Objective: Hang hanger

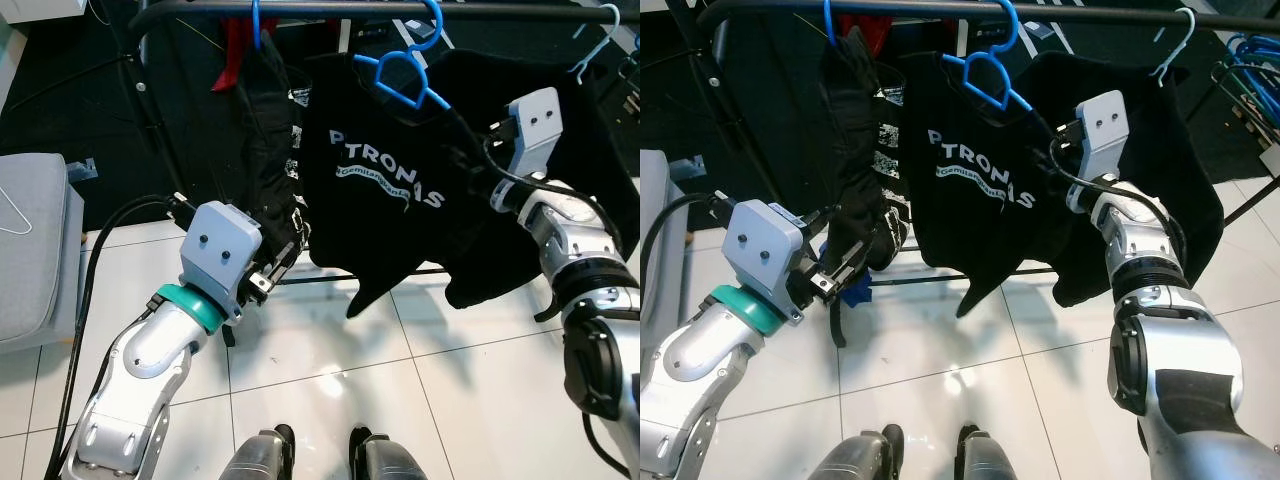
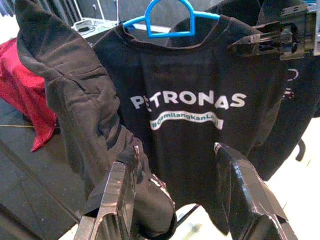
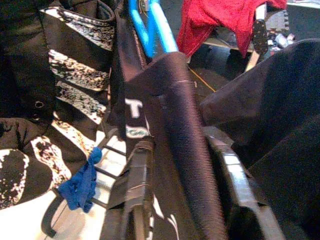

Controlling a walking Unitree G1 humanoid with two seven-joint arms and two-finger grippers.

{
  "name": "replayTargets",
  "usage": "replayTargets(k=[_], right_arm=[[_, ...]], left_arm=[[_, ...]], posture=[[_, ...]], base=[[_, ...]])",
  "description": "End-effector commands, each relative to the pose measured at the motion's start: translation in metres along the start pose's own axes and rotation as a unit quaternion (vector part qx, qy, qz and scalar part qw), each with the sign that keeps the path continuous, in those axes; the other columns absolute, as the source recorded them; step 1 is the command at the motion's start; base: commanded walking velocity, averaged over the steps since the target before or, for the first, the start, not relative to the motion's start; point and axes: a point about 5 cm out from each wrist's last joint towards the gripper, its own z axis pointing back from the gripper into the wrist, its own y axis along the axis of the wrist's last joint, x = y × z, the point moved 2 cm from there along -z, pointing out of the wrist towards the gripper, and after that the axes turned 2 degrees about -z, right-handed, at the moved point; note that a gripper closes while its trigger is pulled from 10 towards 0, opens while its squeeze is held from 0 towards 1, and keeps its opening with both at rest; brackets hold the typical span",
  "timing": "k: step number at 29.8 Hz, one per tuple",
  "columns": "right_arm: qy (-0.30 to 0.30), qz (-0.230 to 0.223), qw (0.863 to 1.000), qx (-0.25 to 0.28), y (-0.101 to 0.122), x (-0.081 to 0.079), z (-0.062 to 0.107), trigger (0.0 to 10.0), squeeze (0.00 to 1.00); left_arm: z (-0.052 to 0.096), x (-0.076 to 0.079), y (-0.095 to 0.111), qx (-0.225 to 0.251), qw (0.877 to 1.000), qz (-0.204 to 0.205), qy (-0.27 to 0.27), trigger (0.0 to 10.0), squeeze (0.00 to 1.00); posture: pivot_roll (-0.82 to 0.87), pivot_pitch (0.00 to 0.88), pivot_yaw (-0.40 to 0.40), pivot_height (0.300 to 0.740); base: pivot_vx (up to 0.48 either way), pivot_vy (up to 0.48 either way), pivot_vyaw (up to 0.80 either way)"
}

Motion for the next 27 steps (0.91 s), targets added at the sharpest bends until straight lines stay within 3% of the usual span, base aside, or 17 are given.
replayTargets(k=[1,14,24,25,26,27], right_arm=[[0.013,-0.011,1.000,-0.008,-0.004,-0.003,0.000,0.0,0.00],[0.010,-0.001,1.000,-0.002,0.002,-0.002,-0.003,0.0,0.00],[-0.026,0.022,0.998,0.051,0.019,0.006,-0.001,0.0,0.00],[-0.023,0.050,0.993,0.103,0.037,0.004,0.000,0.0,0.00],[-0.023,0.050,0.993,0.103,0.037,0.004,0.000,0.0,0.00],[-0.012,0.078,0.985,0.155,0.054,-0.004,0.005,0.0,0.00]], left_arm=[[0.002,0.000,0.002,0.002,1.000,0.000,0.000,10.0,0.00],[-0.001,0.002,0.001,0.003,1.000,0.005,0.005,10.0,0.00],[-0.003,0.005,0.000,0.005,1.000,0.012,0.007,10.0,0.00],[-0.006,0.006,0.000,0.008,1.000,0.017,0.006,10.0,0.00],[-0.006,0.006,0.000,0.008,1.000,0.017,0.006,10.0,0.00],[-0.010,0.008,0.000,0.013,1.000,0.022,0.000,10.0,0.00]], posture=[[0.11,0.180,0.070,0.740],[0.09,0.175,0.055,0.740],[0.06,0.165,0.045,0.740],[0.03,0.151,0.045,0.740],[0.03,0.151,0.045,0.740],[-0.02,0.138,0.048,0.740]], base=[[0.000,0.000,0.00],[0.000,0.000,0.00],[0.000,0.000,0.00],[0.000,0.000,0.00],[0.000,0.000,0.00],[0.000,0.000,0.00]])
